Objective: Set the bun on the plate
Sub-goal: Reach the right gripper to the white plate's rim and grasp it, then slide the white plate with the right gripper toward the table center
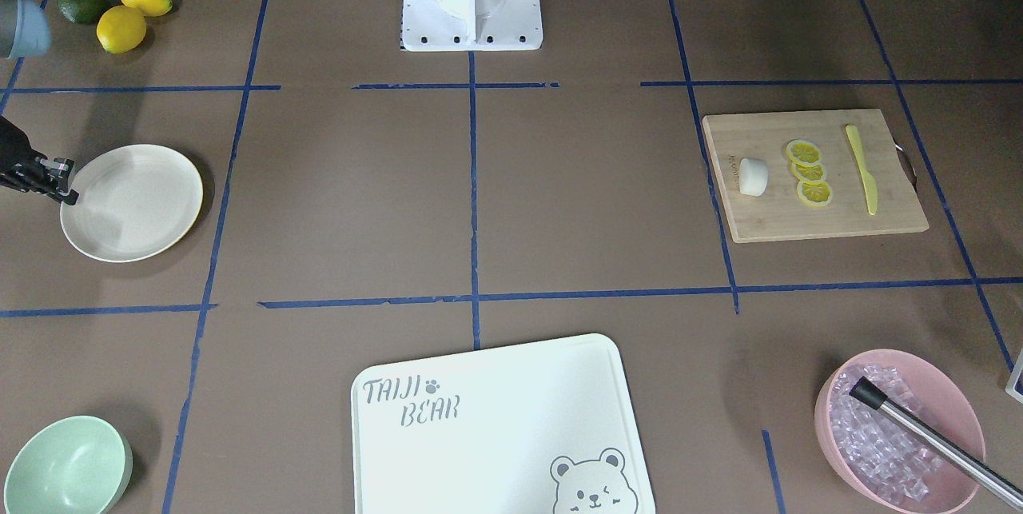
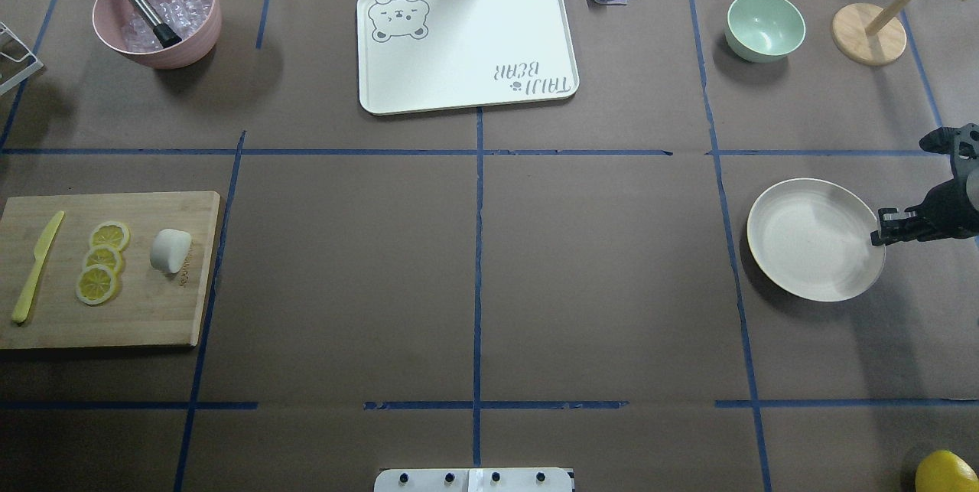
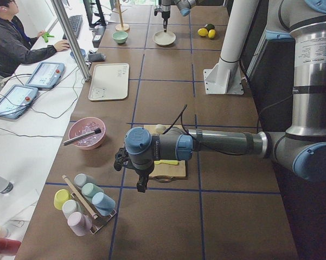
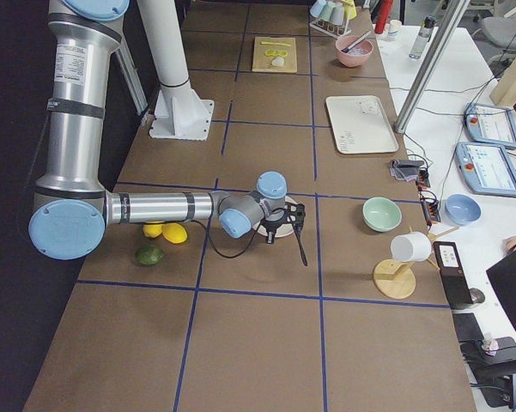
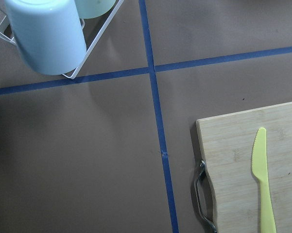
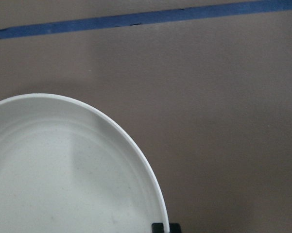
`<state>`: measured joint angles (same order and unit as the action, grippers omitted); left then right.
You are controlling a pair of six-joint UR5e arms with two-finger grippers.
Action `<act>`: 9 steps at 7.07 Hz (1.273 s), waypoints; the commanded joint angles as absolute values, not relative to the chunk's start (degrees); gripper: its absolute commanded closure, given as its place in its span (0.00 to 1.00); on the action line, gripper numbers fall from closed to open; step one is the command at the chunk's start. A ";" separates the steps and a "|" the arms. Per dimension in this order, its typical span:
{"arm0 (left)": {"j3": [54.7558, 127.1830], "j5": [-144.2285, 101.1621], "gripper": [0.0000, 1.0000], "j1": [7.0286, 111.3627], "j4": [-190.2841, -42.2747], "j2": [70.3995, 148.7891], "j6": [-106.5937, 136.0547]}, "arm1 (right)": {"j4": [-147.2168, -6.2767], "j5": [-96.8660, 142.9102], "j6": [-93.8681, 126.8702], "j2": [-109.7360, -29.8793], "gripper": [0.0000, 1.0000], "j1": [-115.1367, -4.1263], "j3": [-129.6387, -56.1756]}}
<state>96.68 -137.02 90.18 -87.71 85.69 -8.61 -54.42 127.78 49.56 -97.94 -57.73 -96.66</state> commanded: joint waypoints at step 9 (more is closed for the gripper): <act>96.77 -137.29 0.00 90.09 -87.98 85.78 -8.61 | -71.86 113.67 70.30 -64.37 0.98 -37.73 -101.27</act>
<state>96.77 -137.28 90.15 -87.94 85.77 -8.62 -67.51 117.58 67.29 -68.97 -42.13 -103.03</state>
